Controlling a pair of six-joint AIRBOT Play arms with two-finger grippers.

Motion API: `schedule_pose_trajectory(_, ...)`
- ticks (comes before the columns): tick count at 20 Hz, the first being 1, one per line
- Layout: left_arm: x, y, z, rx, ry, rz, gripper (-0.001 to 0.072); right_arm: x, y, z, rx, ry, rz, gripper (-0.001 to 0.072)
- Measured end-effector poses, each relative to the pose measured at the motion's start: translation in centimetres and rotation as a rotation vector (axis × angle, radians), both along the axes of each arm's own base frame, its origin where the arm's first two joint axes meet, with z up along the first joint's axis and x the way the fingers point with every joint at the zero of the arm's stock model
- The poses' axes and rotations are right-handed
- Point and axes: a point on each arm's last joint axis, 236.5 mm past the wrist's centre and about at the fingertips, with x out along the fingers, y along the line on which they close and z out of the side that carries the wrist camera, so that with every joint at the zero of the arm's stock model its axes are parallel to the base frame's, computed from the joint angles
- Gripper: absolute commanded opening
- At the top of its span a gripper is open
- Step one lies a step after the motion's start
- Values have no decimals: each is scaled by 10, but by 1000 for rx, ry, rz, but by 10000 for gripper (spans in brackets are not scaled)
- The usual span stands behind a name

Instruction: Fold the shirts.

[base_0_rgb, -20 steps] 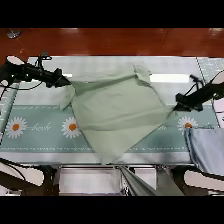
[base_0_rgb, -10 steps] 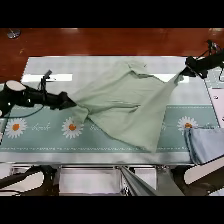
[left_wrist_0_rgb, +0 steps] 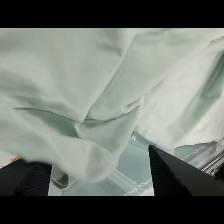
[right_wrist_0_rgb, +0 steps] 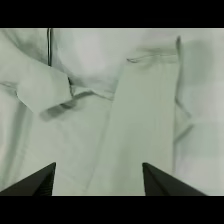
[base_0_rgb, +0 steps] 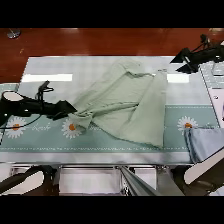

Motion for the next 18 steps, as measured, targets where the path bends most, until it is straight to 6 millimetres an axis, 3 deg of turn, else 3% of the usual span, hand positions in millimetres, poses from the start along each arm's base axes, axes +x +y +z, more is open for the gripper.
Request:
schedule_pose_trajectory(4,10,41,15,5,-6,71,701,-68,-56,12,-168,92,-38,619)
schedule_pose_trajectory(6,7,54,11,-17,27,141,701,-109,-60,6,-174,134,-79,618)
schedule_pose_trajectory(8,2,56,5,-58,53,190,701,-149,-48,-11,-154,151,-110,617)
schedule_pose_trajectory(13,-3,50,-10,-143,100,245,700,-235,8,-57,-44,181,-138,617)
schedule_pose_trajectory(18,19,37,-21,-233,83,298,690,-281,38,-80,14,224,-138,617)
